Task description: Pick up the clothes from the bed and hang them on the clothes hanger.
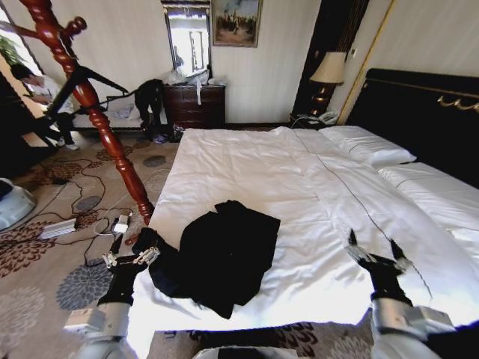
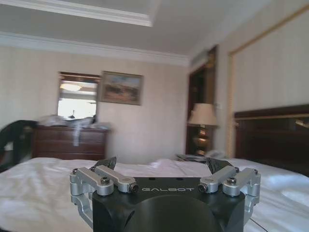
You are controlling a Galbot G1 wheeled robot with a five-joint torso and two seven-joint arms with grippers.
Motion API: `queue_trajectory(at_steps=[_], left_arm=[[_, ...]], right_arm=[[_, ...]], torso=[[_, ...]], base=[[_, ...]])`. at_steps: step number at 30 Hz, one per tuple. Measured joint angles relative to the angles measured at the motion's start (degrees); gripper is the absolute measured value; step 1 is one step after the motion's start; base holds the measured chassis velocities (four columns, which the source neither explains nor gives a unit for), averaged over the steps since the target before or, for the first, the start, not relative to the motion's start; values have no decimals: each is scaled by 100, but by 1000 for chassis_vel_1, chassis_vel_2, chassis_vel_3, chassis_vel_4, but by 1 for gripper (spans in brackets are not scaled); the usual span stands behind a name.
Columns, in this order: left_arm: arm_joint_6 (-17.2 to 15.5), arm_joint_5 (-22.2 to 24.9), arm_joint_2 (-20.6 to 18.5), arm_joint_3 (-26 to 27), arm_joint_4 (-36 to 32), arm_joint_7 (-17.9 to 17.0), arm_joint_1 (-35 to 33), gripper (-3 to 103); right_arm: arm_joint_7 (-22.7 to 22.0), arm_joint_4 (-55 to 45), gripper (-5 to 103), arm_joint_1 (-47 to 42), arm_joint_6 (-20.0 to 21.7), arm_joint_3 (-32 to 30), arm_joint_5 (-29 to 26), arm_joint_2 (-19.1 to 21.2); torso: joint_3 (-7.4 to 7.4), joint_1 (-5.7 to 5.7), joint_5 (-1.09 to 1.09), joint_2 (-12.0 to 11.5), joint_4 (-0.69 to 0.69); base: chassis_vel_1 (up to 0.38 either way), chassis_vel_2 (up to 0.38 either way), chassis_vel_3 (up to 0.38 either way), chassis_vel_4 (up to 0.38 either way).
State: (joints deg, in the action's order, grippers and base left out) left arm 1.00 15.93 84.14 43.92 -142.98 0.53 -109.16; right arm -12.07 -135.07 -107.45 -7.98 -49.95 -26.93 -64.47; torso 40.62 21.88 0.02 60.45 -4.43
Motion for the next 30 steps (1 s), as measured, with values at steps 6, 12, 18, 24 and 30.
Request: queue_trajectory(at_steps=[6,12,18,24,30], left_arm=[[284,305,-330,107,-11,220,45,100],[517,51,-178,-93,1191,158,625,100],[824,-312,58,-301,2004,242,967,100],[936,-465,119,-235,1867,282,796,100],[1047,-796,269,-130,1751,133,623,100]], right_arm=[[189,285,100,323,-76,286,-133,103],[156,646,100,491,-113,333,-87,120],[247,1139,100,672,-300,472,-245,292],[262,705,100,613,-153,1128,-946,882],[-846,145,100,825,900,1964,-1821,1989]], torso=[[-1,0,-1,0,-5],[0,0,-5,0,-4],[0,0,-2,-1,-4],[0,0,0,0,-3],[-1,0,-2,0,-4]], base=[[0,0,0,0],[0,0,0,0],[0,0,0,0],[0,0,0,0],[0,0,0,0]])
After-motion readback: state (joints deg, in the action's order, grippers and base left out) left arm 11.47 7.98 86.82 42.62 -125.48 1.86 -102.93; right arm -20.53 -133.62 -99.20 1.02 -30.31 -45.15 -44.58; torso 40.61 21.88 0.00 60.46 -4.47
